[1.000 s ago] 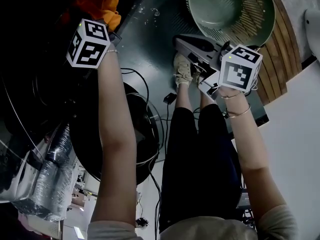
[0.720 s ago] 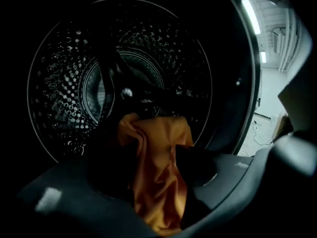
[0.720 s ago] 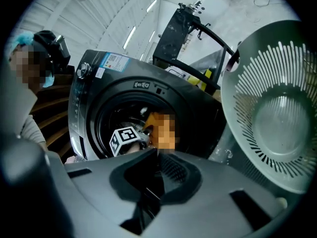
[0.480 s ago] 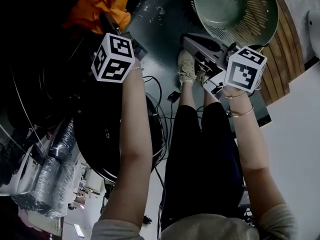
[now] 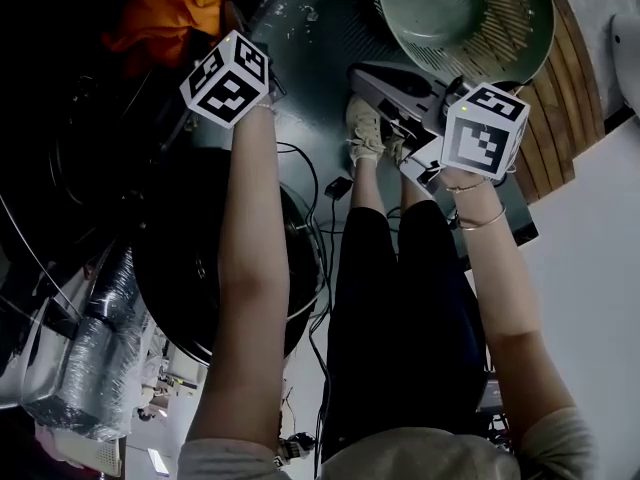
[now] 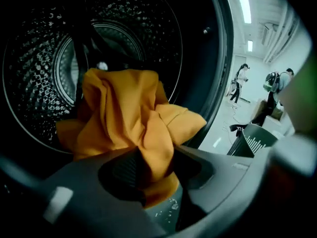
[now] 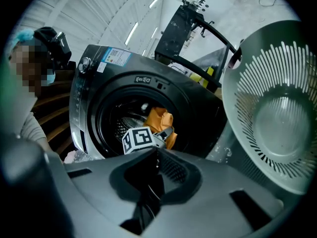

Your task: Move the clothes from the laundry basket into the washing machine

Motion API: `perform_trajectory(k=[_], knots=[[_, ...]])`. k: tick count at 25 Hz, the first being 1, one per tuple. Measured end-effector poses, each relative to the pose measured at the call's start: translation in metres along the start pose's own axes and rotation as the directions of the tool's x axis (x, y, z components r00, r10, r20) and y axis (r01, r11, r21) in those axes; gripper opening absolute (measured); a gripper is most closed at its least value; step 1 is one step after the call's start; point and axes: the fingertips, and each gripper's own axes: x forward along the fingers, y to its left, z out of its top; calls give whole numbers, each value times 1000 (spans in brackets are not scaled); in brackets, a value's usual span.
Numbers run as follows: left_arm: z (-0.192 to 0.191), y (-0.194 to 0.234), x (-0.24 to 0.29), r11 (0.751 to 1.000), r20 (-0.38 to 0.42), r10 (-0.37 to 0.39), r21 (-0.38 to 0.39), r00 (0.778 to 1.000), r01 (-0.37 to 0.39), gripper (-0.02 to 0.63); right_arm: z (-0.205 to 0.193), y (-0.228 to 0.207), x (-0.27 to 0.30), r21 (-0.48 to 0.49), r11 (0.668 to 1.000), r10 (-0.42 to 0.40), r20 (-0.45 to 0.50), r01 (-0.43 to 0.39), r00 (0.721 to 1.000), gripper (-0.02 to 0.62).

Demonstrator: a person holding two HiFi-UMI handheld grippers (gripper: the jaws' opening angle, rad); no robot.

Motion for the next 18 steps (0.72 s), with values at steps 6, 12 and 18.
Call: perform_trajectory(k=[6,12,18], knots=[[52,37,15,999,98,47,19,994,-49,101,0,-2,0,0,1000,-1,3,1,1000,18],[87,70,30,995,165,103,-26,981,-100,109,2,0,0,-10,1000,1,11,0,1000,18],[61,65,43,996,55,79,-53,995,-77,228,4,2,1,-20,1000,4,9,-4,1000,19]])
